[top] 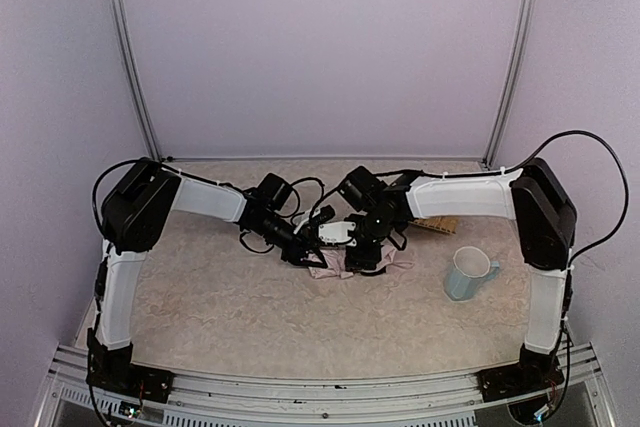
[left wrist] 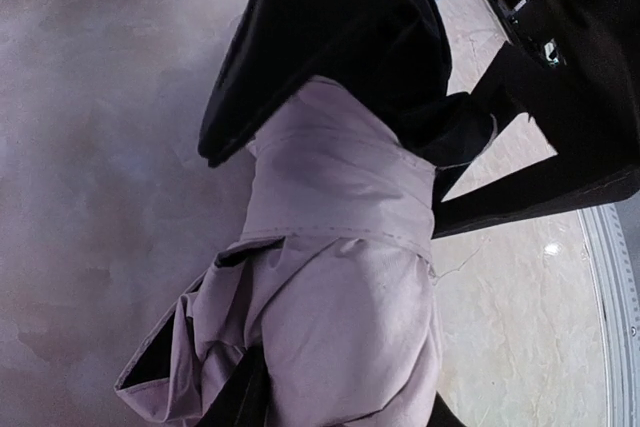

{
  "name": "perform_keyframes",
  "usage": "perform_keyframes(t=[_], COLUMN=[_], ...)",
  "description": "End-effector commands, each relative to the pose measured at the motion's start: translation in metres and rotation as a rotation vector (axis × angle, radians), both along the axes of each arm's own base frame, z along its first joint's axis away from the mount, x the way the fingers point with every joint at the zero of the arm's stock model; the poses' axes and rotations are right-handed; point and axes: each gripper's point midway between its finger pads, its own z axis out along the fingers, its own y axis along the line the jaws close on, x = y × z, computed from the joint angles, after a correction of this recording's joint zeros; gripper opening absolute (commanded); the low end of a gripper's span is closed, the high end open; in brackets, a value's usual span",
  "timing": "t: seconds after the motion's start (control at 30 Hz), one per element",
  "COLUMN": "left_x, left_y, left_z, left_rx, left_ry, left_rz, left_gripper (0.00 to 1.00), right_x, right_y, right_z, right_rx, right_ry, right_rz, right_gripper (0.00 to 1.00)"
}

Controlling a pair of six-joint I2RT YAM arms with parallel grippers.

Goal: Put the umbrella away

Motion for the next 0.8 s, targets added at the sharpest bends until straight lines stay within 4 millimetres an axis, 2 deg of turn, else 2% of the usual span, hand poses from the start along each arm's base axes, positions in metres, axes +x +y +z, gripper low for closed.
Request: perform_keyframes(t=[0.0, 0.13, 0.23, 0.33, 0.37, 0.47, 0.53, 0.57, 0.63, 0.73, 0.77], left_x=[-0.045, -0.044, -0.041, -0.029, -0.023, 0.001, 0.015, 0.021, 0.029, 0.036, 0.036], left_y=[0.049, 0.048, 0.046, 0.042, 0.040, 0.037, 0.039, 0.041, 0.047, 0.062, 0.067], left_z=[-0.089, -0.091, -0.086, -0.073, -0.066, -0.041, -0.019, -0.005, 0.018, 0.042, 0.044], left_rx=[0.328, 0.330, 0.307, 0.264, 0.249, 0.193, 0.129, 0.088, 0.016, -0.046, -0.050], left_ry=[0.208, 0.209, 0.205, 0.185, 0.166, 0.083, 0.031, 0.003, -0.042, -0.103, -0.110], left_rz=[0.022, 0.021, 0.029, 0.063, 0.075, 0.146, 0.195, 0.218, 0.251, 0.307, 0.335], left_gripper=[0.00, 0.00, 0.00, 0.11, 0.16, 0.42, 0.69, 0.77, 0.88, 0.93, 0.98], right_x=[0.002, -0.006, -0.008, -0.009, -0.011, -0.012, -0.013, -0.014, -0.016, -0.017, -0.016], right_y=[-0.004, 0.004, -0.004, -0.010, -0.012, -0.017, -0.021, -0.023, -0.025, -0.027, -0.028], right_z=[-0.034, -0.041, -0.052, -0.056, -0.056, -0.054, -0.056, -0.056, -0.056, -0.053, -0.051], right_rx=[-0.085, -0.036, -0.055, -0.073, -0.074, -0.081, -0.091, -0.094, -0.095, -0.079, -0.070], right_ry=[-0.046, -0.038, -0.045, -0.047, -0.043, -0.046, -0.045, -0.043, -0.037, -0.030, -0.029], right_rz=[0.014, -0.005, -0.041, -0.069, -0.075, -0.092, -0.103, -0.109, -0.124, -0.158, -0.177], right_gripper=[0.69, 0.60, 0.47, 0.31, 0.26, 0.12, 0.05, 0.03, 0.01, 0.00, 0.00])
